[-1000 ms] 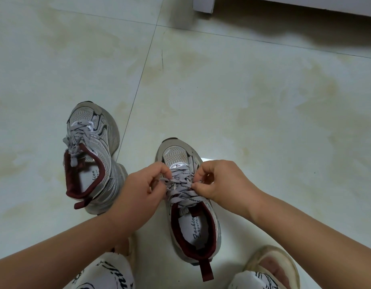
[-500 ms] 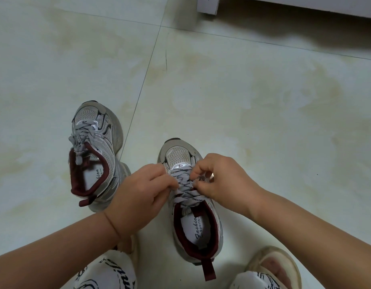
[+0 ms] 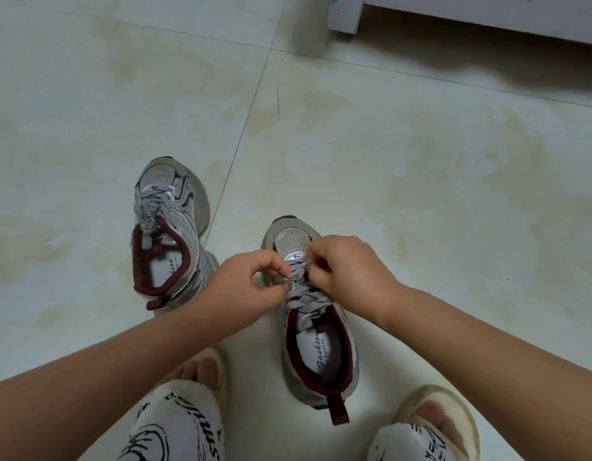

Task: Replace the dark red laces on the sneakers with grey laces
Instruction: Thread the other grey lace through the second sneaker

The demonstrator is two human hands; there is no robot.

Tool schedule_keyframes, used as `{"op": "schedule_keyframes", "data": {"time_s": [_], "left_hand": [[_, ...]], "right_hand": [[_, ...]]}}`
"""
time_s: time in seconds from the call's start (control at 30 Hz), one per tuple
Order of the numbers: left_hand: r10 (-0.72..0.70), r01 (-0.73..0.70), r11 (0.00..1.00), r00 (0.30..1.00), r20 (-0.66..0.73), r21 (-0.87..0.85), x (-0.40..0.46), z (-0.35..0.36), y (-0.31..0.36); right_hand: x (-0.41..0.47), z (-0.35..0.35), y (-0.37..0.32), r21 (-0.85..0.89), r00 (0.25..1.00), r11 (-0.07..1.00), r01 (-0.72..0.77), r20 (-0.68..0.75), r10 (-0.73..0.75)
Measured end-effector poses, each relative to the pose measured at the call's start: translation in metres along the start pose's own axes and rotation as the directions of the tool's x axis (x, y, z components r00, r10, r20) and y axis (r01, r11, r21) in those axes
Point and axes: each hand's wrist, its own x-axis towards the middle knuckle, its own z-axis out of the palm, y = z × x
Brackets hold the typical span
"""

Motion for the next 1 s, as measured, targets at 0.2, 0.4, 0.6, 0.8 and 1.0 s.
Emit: {"op": "schedule_keyframes", "data": {"time_s": [0.2, 0.4, 0.6, 0.8, 1.0], "left_hand": [[0.008, -0.009, 0.999, 1.000, 0.023, 0.049, 0.002, -0.010, 0.006], [-0.010, 0.013, 1.000, 0.994, -0.113, 0.026, 0.004, 0.004, 0.000], [0.048, 0.005, 0.976, 0.969, -0.241, 0.216, 0.006, 0.017, 0.007], [0.018, 0.051, 0.984, 0.926, -0.377, 0.172, 0.005, 0.026, 0.002], [0.016, 0.018, 0.992, 0.963, -0.269, 0.124, -0.009, 0.030, -0.006]], "right_hand": [[-0.003, 0.001, 0.003, 0.233, 0.989, 0.962, -0.143, 0.007, 0.145], [-0.005, -0.008, -0.016, -0.097, 0.983, 0.986, -0.135, 0.109, 0.145], [0.002, -0.005, -0.026, -0.236, 0.966, 0.960, -0.151, 0.173, 0.194], [0.004, -0.001, -0.017, -0.057, 0.938, 0.984, -0.171, 0.295, 0.180], [-0.016, 0.002, 0.016, 0.768, 0.926, 0.524, -0.367, 0.358, 0.123]]}}
